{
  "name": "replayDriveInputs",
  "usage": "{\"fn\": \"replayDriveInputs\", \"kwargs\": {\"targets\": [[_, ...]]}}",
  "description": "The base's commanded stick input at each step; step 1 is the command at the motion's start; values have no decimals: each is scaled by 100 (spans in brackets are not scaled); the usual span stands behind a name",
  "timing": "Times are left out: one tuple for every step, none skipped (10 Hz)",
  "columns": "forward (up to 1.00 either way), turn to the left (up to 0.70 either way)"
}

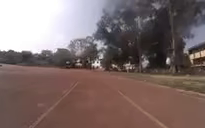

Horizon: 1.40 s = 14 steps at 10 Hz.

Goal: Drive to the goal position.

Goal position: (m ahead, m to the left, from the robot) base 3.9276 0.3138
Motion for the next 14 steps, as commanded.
{"fn": "replayDriveInputs", "kwargs": {"targets": [[70, 0], [70, 0], [70, 0], [70, 0], [70, 0], [70, 0], [70, 0], [70, 0], [70, 0], [70, 0], [70, 0], [70, 0], [70, 0], [70, 0]]}}
